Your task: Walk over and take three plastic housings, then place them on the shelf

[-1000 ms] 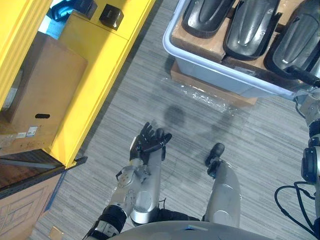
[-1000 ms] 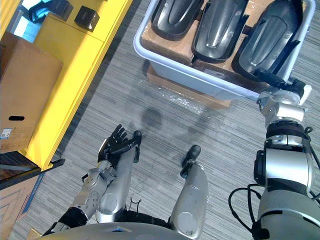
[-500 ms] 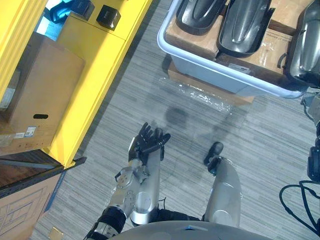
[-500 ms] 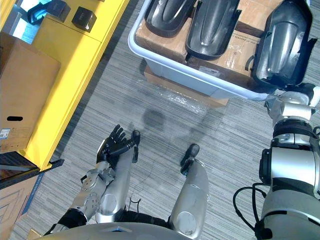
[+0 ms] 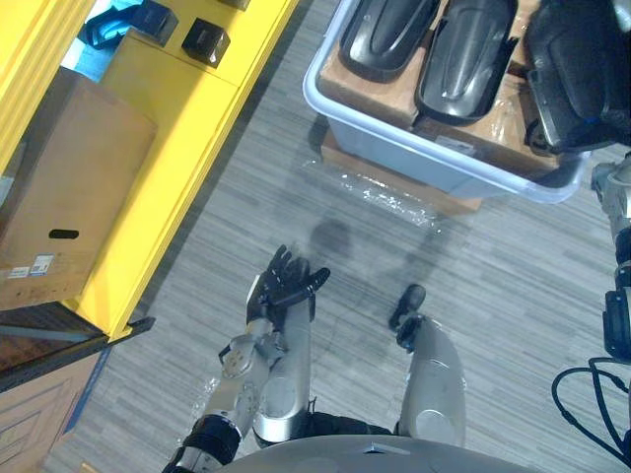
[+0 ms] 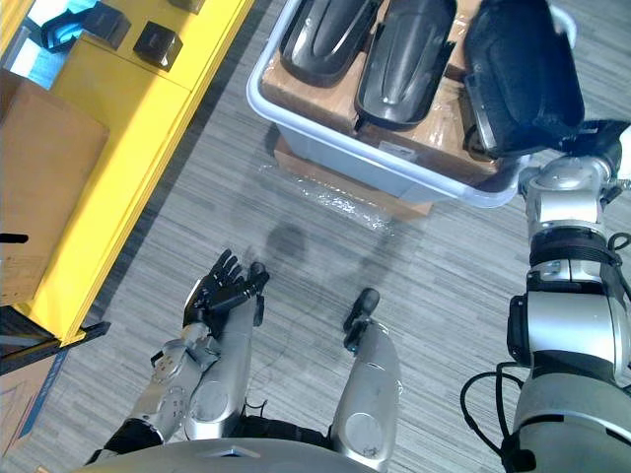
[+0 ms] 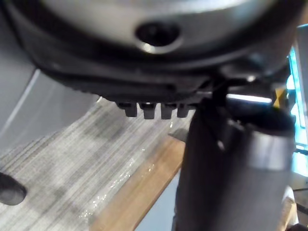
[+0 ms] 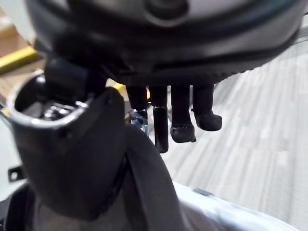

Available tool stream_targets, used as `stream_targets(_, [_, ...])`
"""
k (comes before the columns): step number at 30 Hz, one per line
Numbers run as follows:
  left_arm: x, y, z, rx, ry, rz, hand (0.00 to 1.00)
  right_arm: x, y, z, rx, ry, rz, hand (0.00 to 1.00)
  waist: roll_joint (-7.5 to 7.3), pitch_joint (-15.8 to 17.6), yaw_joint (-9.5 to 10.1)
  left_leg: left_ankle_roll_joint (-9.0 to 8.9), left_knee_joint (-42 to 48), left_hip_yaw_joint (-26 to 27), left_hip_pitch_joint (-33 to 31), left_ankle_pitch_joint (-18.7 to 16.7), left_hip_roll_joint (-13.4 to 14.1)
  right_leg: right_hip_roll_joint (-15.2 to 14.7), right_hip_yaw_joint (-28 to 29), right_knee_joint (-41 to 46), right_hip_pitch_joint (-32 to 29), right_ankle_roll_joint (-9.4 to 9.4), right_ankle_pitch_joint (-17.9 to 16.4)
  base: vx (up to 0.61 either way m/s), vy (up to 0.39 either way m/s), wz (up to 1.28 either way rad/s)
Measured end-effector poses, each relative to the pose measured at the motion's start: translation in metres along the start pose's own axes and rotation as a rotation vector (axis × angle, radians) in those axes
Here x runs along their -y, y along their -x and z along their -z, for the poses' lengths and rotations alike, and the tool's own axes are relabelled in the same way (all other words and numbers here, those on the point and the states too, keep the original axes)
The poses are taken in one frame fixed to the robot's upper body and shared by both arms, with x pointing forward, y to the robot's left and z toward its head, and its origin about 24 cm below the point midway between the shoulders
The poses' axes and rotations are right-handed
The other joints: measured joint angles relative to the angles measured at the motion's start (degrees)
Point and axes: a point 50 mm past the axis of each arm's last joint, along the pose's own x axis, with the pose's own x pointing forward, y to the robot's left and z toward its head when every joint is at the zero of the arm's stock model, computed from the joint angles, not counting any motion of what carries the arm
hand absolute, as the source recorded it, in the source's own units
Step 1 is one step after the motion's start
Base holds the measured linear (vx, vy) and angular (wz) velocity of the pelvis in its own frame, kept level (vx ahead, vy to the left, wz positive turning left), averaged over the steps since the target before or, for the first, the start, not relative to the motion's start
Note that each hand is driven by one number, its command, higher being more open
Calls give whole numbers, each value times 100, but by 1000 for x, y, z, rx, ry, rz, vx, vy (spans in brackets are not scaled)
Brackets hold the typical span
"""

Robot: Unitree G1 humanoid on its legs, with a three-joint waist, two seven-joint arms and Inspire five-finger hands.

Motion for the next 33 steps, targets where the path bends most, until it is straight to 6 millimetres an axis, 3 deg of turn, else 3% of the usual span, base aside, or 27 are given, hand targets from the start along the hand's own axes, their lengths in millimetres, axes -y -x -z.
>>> stream_targets(6, [-24, 15, -2, 2, 91, -57, 100, 4, 3, -15, 120, 29, 71, 0, -406, -2, -10, -22, -519, 72, 688, 85, -23, 57, -48, -459, 646, 40, 38, 37, 11, 3])
stream_targets(11, [-32, 26, -13, 46, 333, -58, 100, 0, 11, 3, 138, 37, 97, 0, -594, -1, -2, -39, -908, 86, 1248, 151, -28, 87, -155, -828, 1236, 78, 111, 90, 5, 8])
stream_targets(14, [-28, 25, -27, 101, 373, -8, 100, -8, 17, 12, 123, 25, 84, 0, -684, -10, -2, -51, -1136, 83, 1540, 208, -22, 130, -200, -1033, 1535, 72, 157, 84, -20, 7])
stream_targets(20, [5, -3, -64, 140, 468, 202, 100, -28, 33, 1, 217, -26, 37, 0, -794, -94, -28, -75, -1630, 187, 2057, 342, -6, 287, -208, -1723, 2096, 84, 409, 44, -13, -3])
stream_targets(23, [23, -13, -69, 76, 495, 286, 100, -49, 52, 0, 300, -31, -27, 0, -1053, -429, -78, -85, -1757, 367, 2163, 346, 44, 375, -109, -2111, 2216, 93, 605, 67, -5, -19])
stream_targets(26, [42, -20, -66, -19, 577, 352, 100, -62, 64, -7, 371, -41, -75, 0, -1170, -680, -177, -89, -1829, 512, 2323, 324, 48, 397, -21, -2346, 2365, 111, 734, 48, 15, -18])
stream_targets(33, [68, -23, -42, -237, 737, 383, 100, -81, 97, -23, 548, -77, -167, 0, -1147, -1234, -323, -107, -1921, 770, 2534, 243, 110, 475, 179, -2625, 2507, 104, 814, 3, 7, -19])
